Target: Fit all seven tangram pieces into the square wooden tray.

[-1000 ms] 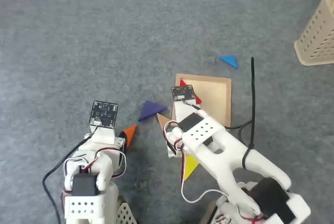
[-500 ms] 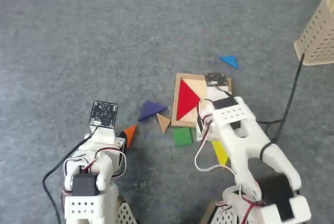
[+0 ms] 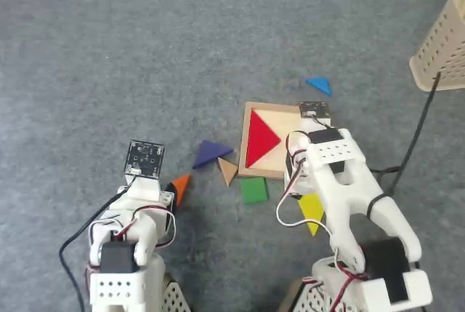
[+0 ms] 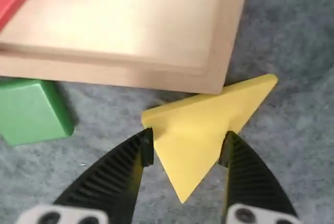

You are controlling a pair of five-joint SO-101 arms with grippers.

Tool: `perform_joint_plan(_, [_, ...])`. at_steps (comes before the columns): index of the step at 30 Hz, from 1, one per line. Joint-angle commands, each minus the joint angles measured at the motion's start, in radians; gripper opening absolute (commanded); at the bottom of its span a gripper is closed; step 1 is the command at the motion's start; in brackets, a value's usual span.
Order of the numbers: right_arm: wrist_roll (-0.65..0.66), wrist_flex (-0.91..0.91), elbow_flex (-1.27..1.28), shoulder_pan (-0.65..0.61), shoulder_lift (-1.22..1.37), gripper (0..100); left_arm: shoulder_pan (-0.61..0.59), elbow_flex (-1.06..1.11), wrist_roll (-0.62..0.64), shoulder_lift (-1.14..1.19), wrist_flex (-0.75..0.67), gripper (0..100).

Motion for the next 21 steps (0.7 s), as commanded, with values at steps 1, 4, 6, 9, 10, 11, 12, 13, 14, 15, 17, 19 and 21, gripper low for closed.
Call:
perform_joint_plan(1, [-0.015, 0.004, -0.035, 0.018, -0.076, 20.8, 0.0, -0.005, 0.005, -0.015, 0.006, 13])
perform_joint_plan(4, [-0.02, -0.047, 0.029, 0.018, -0.154, 20.9, 0.0, -0.005, 0.005, -0.015, 0.006, 13])
perform_joint_plan(6, [-0.021, -0.073, 0.06, 0.016, -0.188, 20.7, 0.0, -0.005, 0.005, -0.015, 0.006, 13])
perform_joint_plan(9, [-0.087, -0.074, 0.066, 0.008, -0.197, 20.8, 0.0, -0.005, 0.005, -0.015, 0.006, 13])
perform_joint_plan(10, [-0.129, -0.073, 0.066, 0.007, -0.194, 20.9, 0.0, -0.005, 0.005, -0.015, 0.006, 13])
perform_joint_plan(11, [-0.176, -0.073, 0.068, 0.007, -0.189, 20.9, 0.0, -0.005, 0.005, -0.015, 0.006, 13])
perform_joint_plan(12, [-0.235, -0.073, 0.068, 0.007, -0.182, 20.9, 0.0, -0.005, 0.005, -0.015, 0.006, 13])
perform_joint_plan(13, [-0.293, -0.074, 0.068, 0.007, -0.176, 21.0, 0.0, -0.005, 0.005, -0.015, 0.006, 13])
perform_joint_plan(14, [-0.353, -0.077, 0.068, 0.005, -0.168, 21.0, 0.0, -0.005, 0.005, -0.015, 0.006, 13])
perform_joint_plan(15, [-0.4, -0.079, 0.064, -0.001, -0.16, 21.0, 0.0, -0.005, 0.005, -0.015, 0.006, 13])
perform_joint_plan(17, [-0.456, -0.084, 0.063, -0.022, -0.145, 21.0, 0.0, -0.005, 0.005, -0.015, 0.006, 13])
perform_joint_plan(19, [-0.463, -0.084, 0.063, -0.05, -0.128, 21.0, 0.0, -0.005, 0.005, -0.015, 0.006, 13])
perform_joint_plan(21, [-0.465, -0.084, 0.063, -0.067, -0.108, 21.0, 0.0, -0.005, 0.005, -0.015, 0.006, 13])
